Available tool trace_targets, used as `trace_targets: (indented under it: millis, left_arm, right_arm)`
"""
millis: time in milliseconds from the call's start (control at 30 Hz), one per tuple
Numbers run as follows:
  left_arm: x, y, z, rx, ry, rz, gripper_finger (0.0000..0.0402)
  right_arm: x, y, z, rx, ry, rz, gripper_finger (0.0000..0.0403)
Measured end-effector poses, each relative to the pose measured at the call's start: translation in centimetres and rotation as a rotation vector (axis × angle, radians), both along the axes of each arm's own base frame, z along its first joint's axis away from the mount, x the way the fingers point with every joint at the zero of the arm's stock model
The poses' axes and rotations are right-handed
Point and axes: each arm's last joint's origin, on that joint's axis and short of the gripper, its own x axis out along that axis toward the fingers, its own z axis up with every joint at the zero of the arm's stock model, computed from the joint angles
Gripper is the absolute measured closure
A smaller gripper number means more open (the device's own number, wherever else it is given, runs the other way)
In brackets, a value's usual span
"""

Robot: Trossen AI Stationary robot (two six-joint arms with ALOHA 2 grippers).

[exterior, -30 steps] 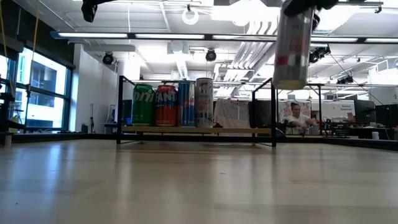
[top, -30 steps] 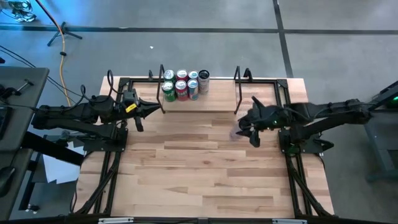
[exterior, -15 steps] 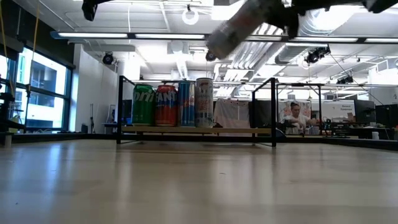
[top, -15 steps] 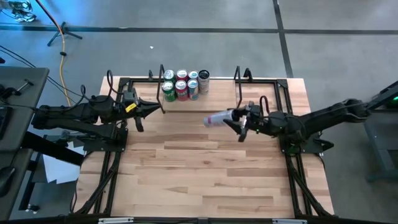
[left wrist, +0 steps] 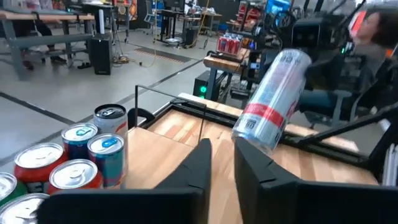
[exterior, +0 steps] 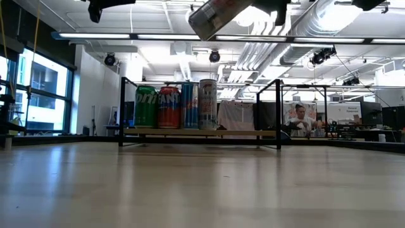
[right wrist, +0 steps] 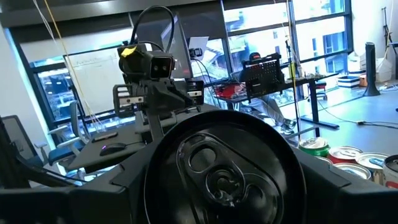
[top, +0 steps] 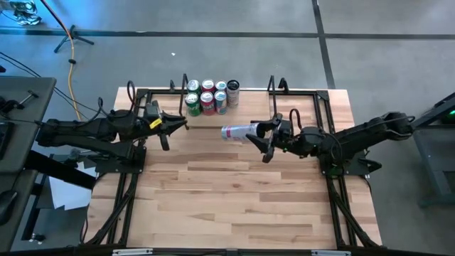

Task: Place canned beverage on shelf
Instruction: Put the white pink soda can on the shelf aligned with the white pink soda can

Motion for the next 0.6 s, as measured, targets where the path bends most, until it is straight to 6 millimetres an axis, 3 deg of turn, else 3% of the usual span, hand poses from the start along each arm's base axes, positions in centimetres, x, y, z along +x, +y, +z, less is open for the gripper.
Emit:
trace_targets:
  millis: [200, 433, 600]
  left_arm:
    - [0.8, 0.0, 0.7, -0.067, -0.075, 0.007, 0.0281]
    - [3.0, -0.4, 1.3, -0.099, -0.001, -0.103, 0.0155]
    - [4.4, -0.6, 1.9, -0.106, 0.069, -0.149, 0.0095]
  right_arm:
    - [0.0, 0.0, 0.0, 0.002, 0.001, 0.001, 0.0149]
    - [0.0, 0.0, 0.0, 0.002, 0.002, 0.004, 0.0149]
    - [0.0, 0.0, -0.1, 0.004, 0.009, 0.004, 0.0149]
